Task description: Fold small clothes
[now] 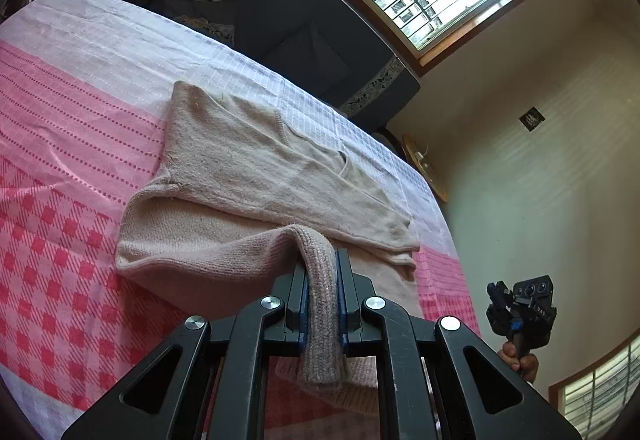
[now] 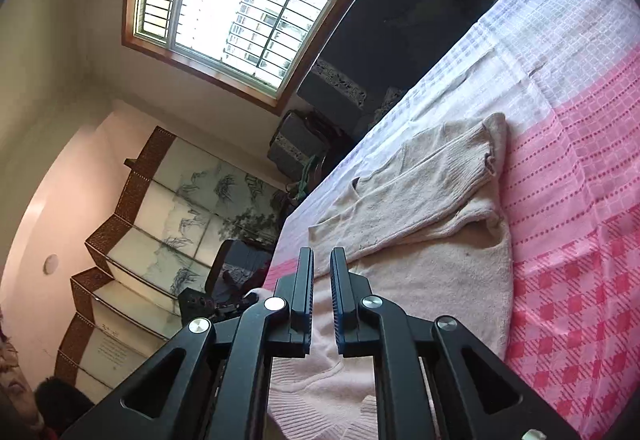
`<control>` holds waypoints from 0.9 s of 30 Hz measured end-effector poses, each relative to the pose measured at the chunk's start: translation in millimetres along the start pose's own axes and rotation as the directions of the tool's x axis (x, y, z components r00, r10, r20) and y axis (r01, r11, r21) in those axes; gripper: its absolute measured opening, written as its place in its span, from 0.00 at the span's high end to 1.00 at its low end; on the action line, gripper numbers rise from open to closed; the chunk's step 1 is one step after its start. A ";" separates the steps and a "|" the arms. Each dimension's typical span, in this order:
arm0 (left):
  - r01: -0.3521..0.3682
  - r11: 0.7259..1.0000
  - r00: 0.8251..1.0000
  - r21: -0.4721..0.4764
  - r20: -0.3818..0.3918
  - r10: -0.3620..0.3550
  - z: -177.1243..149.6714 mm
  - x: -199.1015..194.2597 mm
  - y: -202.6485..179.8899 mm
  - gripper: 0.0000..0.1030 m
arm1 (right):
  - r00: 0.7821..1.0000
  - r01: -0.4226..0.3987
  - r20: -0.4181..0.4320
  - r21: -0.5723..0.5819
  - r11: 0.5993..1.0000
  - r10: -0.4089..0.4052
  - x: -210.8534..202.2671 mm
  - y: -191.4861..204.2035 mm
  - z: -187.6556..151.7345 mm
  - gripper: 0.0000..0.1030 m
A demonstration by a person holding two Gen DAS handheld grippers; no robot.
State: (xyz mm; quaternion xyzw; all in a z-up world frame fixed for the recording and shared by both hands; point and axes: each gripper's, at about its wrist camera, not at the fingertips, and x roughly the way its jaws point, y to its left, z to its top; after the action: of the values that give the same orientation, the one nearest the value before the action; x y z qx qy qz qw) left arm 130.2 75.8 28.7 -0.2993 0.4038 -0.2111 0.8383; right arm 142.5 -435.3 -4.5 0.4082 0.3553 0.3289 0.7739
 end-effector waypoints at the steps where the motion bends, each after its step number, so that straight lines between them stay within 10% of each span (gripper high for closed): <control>1: -0.005 1.000 1.000 0.009 -0.001 0.005 -4.5 -1.9 -1.0 0.89 | 0.997 0.042 -0.066 -0.021 0.999 -0.044 6.6 0.7 -8.6 0.84; 6: 0.002 1.000 1.000 0.002 -0.001 -0.002 -31.5 -20.6 5.2 0.89 | 0.873 0.320 -0.276 -0.299 0.899 -0.403 42.8 16.2 -79.5 0.64; 11: -0.004 1.000 1.000 -0.011 -0.006 0.004 -64.9 -37.0 16.4 0.89 | 0.792 0.443 -0.221 -0.431 0.786 -0.568 67.8 38.7 -134.9 0.60; 14: -0.032 0.999 0.999 -0.001 -0.010 0.032 -79.6 -36.8 23.5 0.89 | 0.750 0.500 -0.143 -0.516 0.696 -0.646 83.4 57.9 -164.2 0.14; 17: -0.023 1.000 1.000 -0.015 -0.018 0.023 -88.4 -35.6 32.2 0.89 | 0.629 0.581 -0.025 -0.649 0.491 -0.777 105.7 60.5 -191.4 0.18; 19: -0.017 1.000 1.000 -0.024 -0.025 0.016 -92.0 -35.3 38.4 0.89 | 0.588 0.608 -0.017 -0.650 0.456 -0.808 107.7 47.9 -200.0 0.52; 22: -0.030 0.999 0.999 -0.012 -0.024 0.030 -95.4 -37.1 44.6 0.89 | 0.591 0.676 0.042 -0.571 0.466 -0.806 76.9 39.5 -193.6 0.89; 27: -0.027 0.999 0.999 -0.017 -0.034 0.026 -101.5 -38.3 55.2 0.89 | 0.816 0.566 -0.033 -0.156 0.809 -0.577 -17.1 -0.2 -178.5 0.89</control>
State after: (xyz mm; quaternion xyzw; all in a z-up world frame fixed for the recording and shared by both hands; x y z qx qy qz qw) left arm 32.5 105.4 -37.6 -0.2978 0.4235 -0.2014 0.8315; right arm -12.7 -378.0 -73.8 0.2141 0.4680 0.1204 0.8489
